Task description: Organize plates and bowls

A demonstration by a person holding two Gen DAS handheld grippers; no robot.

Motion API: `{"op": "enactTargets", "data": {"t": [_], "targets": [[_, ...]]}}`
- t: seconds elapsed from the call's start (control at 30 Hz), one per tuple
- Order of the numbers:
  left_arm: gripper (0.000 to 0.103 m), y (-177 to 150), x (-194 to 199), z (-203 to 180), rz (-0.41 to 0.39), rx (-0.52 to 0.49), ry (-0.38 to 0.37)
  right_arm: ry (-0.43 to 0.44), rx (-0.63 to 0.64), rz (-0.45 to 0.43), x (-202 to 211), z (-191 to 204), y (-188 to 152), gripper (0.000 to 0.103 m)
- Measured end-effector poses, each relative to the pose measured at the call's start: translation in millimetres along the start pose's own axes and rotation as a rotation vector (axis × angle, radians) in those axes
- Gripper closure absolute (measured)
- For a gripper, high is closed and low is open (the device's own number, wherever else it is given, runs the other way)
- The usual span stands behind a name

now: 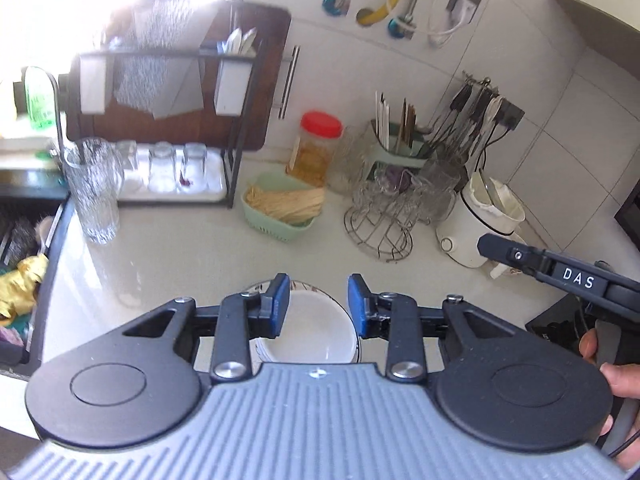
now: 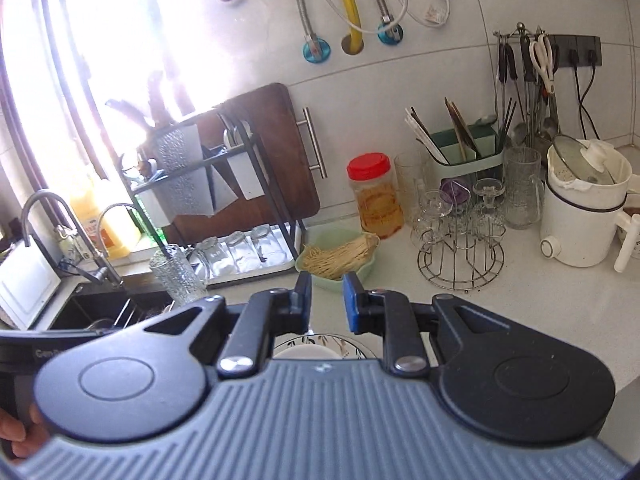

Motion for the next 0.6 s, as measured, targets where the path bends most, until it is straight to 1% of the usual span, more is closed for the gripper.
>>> {"op": "enactTargets", "data": {"t": [0.07, 0.13, 0.17, 0.33, 0.47, 0.6], "targets": [[0.062, -12, 10, -8, -0.025, -0.002, 0.032, 0.006, 0.010, 0.004, 9, -1, -8, 0.082], [0.062, -26, 18, -12, -0.036, 0.018, 0.028, 0.009, 0.027, 0.006, 16, -2, -16, 0.082], [0.062, -34, 20, -14, -0.036, 0.023, 0.027, 0.003, 0.033, 0.006, 19, -2, -20, 0.082], [0.062, -70, 29, -24, -0.017, 0.050, 0.095, 0.008, 0.032, 0.034, 33, -9, -48, 0.082], [0.061, -100, 40, -35, -0.031, 0.068, 0.117, 0.004, 0.060, 0.041, 48, -13, -75, 0.082], [0.061, -129, 42, -45, -0.013, 0.069, 0.127, 0.000, 0.057, 0.051, 59, -19, -102, 0.082]]}}
Point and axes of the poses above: each gripper's, at about its wrist camera, not at the fingertips, and x roughly against the way its jaws point, z to its left, y to its top, the point moved 2 cm from there along -x, roughly the way its jaws point, and after that the axes turned 13 degrees about z, right-handed, at the moved point
